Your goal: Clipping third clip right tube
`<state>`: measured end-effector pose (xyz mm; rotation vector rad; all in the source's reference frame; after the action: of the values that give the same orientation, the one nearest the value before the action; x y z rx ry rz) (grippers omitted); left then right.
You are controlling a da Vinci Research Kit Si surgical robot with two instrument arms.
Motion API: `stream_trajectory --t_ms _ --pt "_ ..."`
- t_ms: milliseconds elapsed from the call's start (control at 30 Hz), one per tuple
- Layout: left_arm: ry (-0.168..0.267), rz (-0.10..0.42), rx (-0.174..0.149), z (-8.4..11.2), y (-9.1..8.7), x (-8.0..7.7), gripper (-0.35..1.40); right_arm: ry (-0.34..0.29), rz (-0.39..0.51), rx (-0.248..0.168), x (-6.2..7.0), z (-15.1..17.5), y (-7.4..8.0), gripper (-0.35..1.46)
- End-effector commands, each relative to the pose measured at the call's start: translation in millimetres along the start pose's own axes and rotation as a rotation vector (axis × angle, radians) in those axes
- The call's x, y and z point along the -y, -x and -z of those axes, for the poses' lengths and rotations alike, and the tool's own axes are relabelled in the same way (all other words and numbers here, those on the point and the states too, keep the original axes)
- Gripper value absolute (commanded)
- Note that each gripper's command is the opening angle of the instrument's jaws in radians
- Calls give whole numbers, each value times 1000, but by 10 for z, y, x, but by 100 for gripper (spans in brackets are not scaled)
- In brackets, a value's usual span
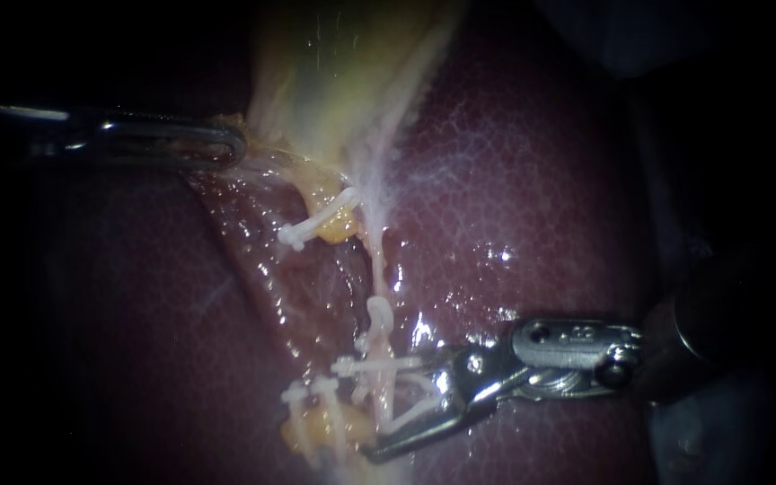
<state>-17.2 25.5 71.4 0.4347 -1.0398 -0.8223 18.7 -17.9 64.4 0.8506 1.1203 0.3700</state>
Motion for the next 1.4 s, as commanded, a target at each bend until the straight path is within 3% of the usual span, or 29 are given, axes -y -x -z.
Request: stream_trajectory --t_ms 33,200,367,633,900,1100,1400 --pt "0 0 0 0 0 0 -35 0 1 0 0 0 0 50" --pt "0 0 0 0 0 0 -35 3 -4 -3 -4 2 -4 50" --pt "-1 0 0 1 0 0 -35 42 -15 -17 -19 7 -13 50" --pt "-1 0 0 1 0 0 -35 117 -63 -52 -51 22 -43 50" --pt "-1 0 0 1 0 0 -35 124 -73 -99 -65 23 -62 50" --pt "-1 0 0 2 0 0 -35 61 -69 -174 -68 24 -71 50" --pt "-1 6 0 2 0 -1 -35 -138 -189 -329 -58 32 -94 50"
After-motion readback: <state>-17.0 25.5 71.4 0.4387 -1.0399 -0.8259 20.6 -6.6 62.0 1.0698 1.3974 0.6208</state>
